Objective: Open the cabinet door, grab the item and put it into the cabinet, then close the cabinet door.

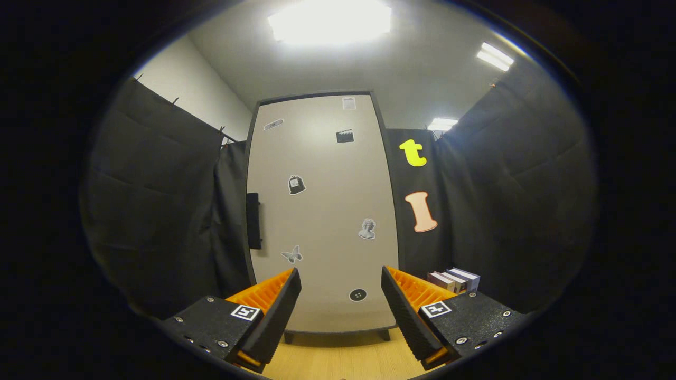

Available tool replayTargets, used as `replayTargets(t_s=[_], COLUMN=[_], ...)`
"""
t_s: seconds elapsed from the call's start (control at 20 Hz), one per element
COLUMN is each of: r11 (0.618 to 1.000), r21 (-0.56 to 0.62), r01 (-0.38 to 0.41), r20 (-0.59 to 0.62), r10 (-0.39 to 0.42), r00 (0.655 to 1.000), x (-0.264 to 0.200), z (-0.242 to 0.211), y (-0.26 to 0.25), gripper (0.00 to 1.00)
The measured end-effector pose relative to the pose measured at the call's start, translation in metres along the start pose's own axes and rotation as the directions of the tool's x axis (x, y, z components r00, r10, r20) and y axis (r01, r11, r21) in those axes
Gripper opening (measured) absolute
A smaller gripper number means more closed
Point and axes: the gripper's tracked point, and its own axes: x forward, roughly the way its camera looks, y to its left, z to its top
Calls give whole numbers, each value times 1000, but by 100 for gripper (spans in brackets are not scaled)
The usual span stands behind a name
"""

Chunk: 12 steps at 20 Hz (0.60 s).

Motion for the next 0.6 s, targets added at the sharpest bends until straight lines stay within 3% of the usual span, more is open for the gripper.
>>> replayTargets(t_s=[0.6], r11=[989], r21=[59], r01=[-136], r20=[-6], r10=[137], r00=[991], x=[87], z=[31], y=[81], gripper=[95])
